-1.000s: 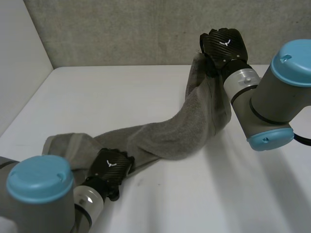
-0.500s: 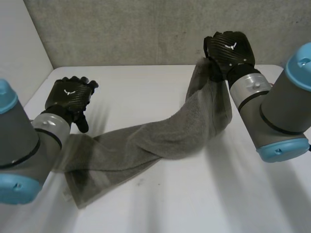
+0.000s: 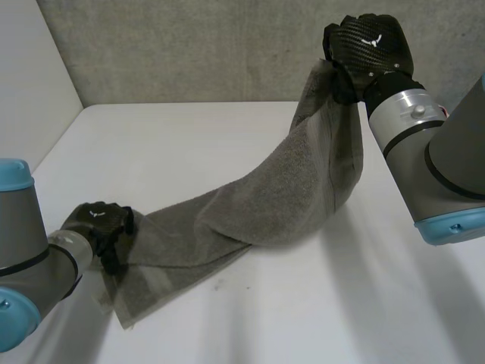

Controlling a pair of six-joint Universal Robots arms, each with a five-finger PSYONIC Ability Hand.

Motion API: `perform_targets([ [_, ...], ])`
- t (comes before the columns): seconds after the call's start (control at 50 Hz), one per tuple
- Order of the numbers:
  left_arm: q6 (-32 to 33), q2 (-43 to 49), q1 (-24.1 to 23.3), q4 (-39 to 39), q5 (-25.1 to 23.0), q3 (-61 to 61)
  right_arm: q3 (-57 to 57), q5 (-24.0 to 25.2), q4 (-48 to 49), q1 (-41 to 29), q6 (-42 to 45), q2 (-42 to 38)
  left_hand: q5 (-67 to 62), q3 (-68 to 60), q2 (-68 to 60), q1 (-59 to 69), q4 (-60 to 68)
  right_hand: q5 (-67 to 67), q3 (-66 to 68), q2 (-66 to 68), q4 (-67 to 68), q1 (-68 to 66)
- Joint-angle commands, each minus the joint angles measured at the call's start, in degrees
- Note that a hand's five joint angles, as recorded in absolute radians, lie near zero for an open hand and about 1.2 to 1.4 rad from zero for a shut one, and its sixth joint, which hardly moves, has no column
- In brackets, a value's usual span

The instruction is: Fold the towel.

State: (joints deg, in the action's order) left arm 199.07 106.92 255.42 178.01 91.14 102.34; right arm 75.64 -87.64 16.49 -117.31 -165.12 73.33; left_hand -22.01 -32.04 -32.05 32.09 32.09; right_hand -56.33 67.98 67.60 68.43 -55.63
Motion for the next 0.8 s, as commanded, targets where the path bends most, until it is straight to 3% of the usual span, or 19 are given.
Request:
perform_targets([
  [0.02, 0.0, 0.7, 1.2, 1.2, 0.0, 1.2, 0.8, 0.0, 0.0, 0.0, 0.0, -0.1, -3.9, -3.9, -3.9, 3.9, 3.9, -13.7, 12.0, 12.4, 11.6, -24.4],
  [0.18, 0.3, 3.1, 1.4, 6.5, 0.0, 1.0, 2.0, 0.0, -0.1, 0.0, -0.1, -0.2, -5.6, -5.6, -5.6, 5.5, 5.5, -13.7, 12.0, 12.4, 11.6, -24.4],
  [0.4, 0.7, 6.3, 1.4, 8.0, 0.0, 0.2, 3.4, 0.0, 0.0, 0.2, -0.2, -0.2, -8.3, -8.3, -8.3, 8.2, 8.2, -13.7, 12.0, 12.4, 11.6, -24.4],
  [0.48, 0.7, 6.5, 1.4, 8.0, 0.0, 0.1, 3.6, 0.0, 0.0, 0.2, 0.0, -0.2, -19.7, -19.7, -19.7, 19.7, 19.7, -13.7, 12.0, 12.4, 11.6, -24.4],
  [0.52, 0.7, 6.5, 1.4, 8.0, 0.0, 0.2, 3.6, 0.0, 0.1, 0.4, 0.2, -0.3, -41.8, -41.8, -41.8, 41.7, 41.7, -13.7, 12.0, 12.4, 11.6, -24.4],
  [0.56, 0.7, 5.9, 1.4, 7.9, 0.0, 0.2, 3.6, 0.0, 0.1, 0.9, 0.2, -0.3, -48.0, -48.0, -48.0, 47.9, 47.9, -13.7, 12.0, 12.4, 11.6, -24.4],
  [0.68, 0.5, -0.1, 1.0, 7.9, -0.1, -0.6, 2.3, -0.1, -1.3, 2.3, 1.2, 0.2, -48.0, -48.0, -48.0, 47.9, 47.9, -13.7, 12.0, 12.4, 11.6, -24.4],
  [0.8, 0.4, -10.7, 0.3, 6.6, -0.1, -3.8, -1.1, -0.3, -9.1, 4.9, 7.4, 0.5, -48.0, -48.0, -48.0, 47.9, 47.9, -13.7, 12.0, 12.4, 11.6, -24.4],
])
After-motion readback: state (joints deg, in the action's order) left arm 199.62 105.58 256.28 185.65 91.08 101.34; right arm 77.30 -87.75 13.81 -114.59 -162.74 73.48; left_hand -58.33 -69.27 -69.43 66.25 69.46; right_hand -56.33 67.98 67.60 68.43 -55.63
